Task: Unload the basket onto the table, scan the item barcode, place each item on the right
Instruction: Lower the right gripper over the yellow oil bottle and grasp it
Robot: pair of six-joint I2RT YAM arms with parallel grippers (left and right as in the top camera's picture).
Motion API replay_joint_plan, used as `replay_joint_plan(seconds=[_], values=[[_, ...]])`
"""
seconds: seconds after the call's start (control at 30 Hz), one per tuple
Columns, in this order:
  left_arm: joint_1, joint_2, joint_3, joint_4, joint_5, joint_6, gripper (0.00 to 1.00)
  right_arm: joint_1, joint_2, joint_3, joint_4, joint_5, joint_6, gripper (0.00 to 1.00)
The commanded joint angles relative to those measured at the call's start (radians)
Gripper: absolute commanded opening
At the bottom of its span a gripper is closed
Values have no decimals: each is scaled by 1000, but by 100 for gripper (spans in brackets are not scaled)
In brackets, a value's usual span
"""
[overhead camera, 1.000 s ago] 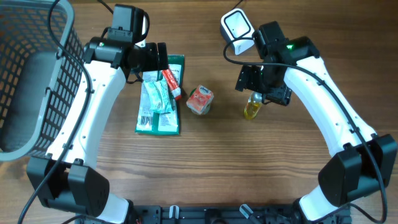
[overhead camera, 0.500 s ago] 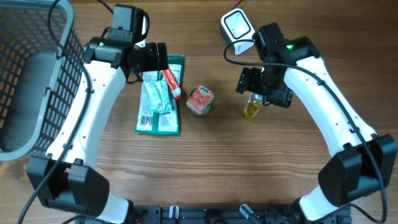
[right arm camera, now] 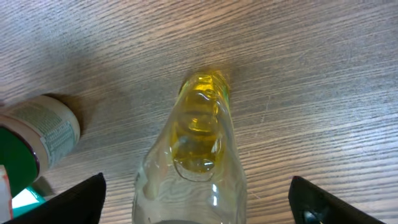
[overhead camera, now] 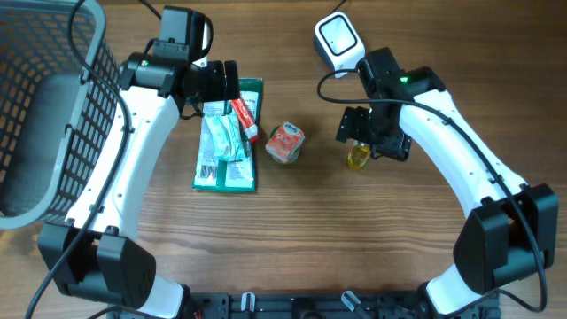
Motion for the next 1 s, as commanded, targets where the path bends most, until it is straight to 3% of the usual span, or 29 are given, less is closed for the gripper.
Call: replay_joint_plan(seconds=[0.0, 0.23, 0.47, 0.67, 0.9, 0.97], values=[[4, 10, 3, 2, -13, -13, 100, 5, 15, -8, 5, 4, 11, 91], [4, 10, 3, 2, -13, -13, 100, 5, 15, -37, 49, 3, 11, 88], [4, 10, 3, 2, -13, -12, 100, 5, 15, -45, 49, 3, 11, 73], [4, 10, 3, 2, -13, -12, 100, 5, 15, -86, 97, 3, 11, 73], [4, 10, 3, 2, -13, -12, 100, 5, 14, -85, 92, -1, 11, 50], [4, 10, 3, 2, -13, -13, 100, 5, 14, -85, 93, -1, 11, 47]])
